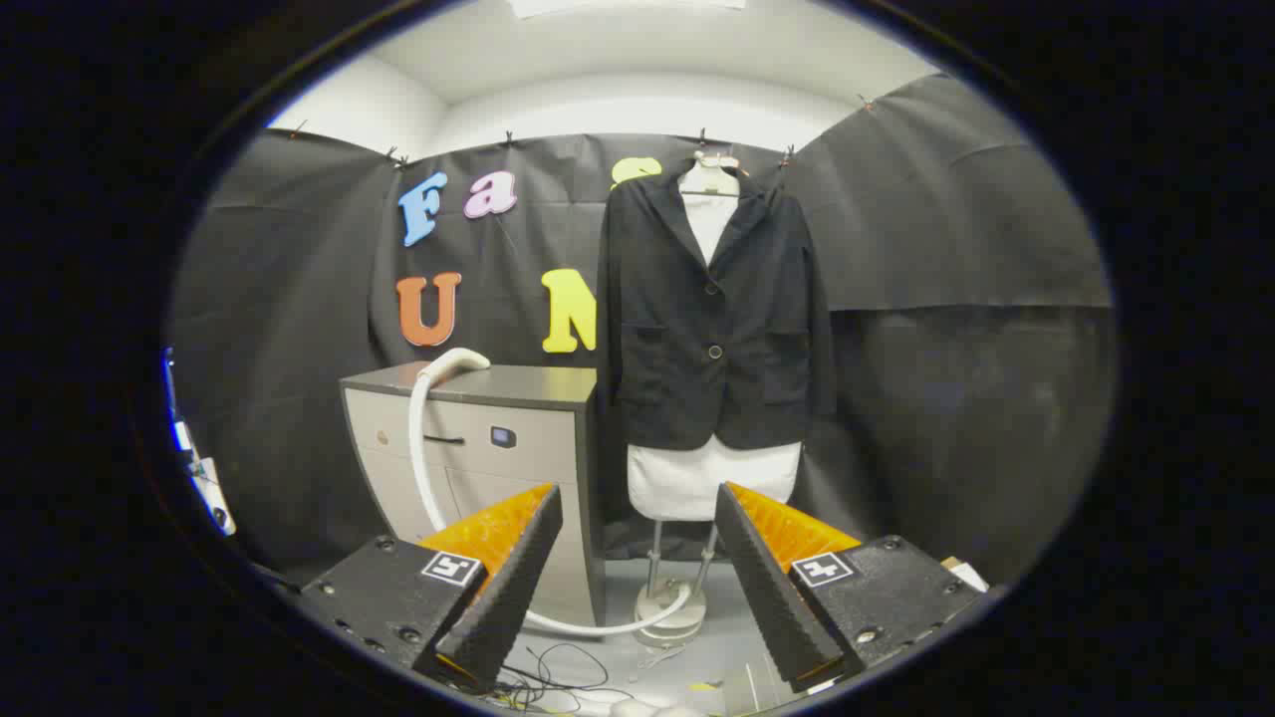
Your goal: Iron the clothes twice with a garment steamer, once on the left side and once on the right side.
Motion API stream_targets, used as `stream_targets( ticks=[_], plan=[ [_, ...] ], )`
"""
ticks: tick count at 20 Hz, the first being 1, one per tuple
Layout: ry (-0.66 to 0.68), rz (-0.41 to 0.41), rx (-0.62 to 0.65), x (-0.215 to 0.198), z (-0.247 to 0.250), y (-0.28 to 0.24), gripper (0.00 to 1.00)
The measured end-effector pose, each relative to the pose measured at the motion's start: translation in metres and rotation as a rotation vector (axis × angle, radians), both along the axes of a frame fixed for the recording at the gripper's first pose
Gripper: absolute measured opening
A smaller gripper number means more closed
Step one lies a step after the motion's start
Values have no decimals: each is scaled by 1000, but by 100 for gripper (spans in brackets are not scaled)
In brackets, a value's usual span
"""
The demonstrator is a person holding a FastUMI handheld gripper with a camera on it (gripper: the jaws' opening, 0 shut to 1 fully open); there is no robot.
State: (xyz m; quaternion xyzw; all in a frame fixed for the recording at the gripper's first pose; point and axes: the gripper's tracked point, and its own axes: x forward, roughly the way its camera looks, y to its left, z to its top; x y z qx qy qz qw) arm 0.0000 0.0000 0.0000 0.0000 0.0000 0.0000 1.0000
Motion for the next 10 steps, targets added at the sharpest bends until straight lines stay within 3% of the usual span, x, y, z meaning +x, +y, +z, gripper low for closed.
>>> stream_targets(
  ticks=[10],
  plan=[
    [8, -16, -2, 7, 5, 16, 99]
  ],
)
